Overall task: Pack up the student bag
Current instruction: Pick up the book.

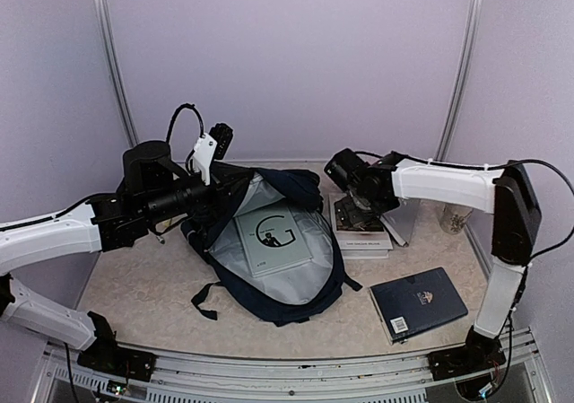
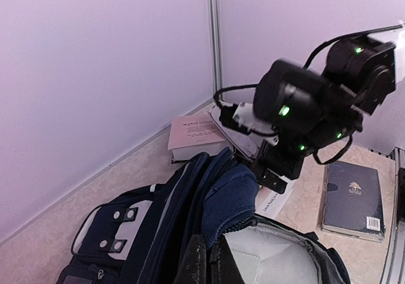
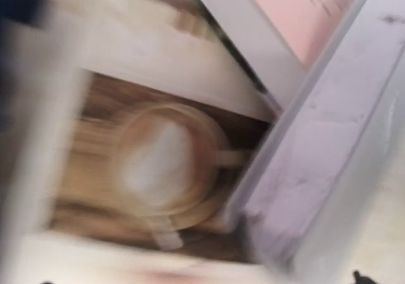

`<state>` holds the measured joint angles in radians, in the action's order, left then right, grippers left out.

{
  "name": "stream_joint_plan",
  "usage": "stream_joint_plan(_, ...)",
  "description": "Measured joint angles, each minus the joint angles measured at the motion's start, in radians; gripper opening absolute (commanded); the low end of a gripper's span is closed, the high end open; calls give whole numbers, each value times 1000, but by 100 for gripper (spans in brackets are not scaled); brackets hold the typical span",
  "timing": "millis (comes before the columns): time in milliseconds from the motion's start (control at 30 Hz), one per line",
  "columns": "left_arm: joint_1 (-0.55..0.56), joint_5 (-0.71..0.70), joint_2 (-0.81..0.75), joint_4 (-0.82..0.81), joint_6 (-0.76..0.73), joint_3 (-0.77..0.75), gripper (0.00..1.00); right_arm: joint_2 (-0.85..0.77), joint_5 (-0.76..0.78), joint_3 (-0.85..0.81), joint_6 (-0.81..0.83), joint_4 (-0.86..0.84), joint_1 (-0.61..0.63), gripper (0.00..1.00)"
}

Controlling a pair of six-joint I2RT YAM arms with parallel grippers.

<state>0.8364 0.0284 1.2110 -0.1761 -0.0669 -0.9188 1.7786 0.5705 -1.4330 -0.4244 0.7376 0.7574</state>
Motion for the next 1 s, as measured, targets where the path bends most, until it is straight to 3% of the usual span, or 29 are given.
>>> stream_joint_plan(133,0,1,0,1,0,0,0,249,233,-133,-9,137,-11,100)
stream_joint_plan(300,0,-6,0,2,-1,0,0,387,397,-212,-35,242,-28,78)
stream_joint_plan(500,3,-10,0,5,-5,0,0,401,490,-224,-103,332,-36,51)
stream_joint_plan(700,8,-10,0,9,-8,0,0,396,504,-204,-146,365,-33,36)
stream_joint_plan(833,12,-11,0,11,-9,0,0,375,509,-204,-163,390,-21,19)
stream_joint_plan(1000,18,-16,0,12,-13,0,0,335,517,-204,-200,434,-6,16)
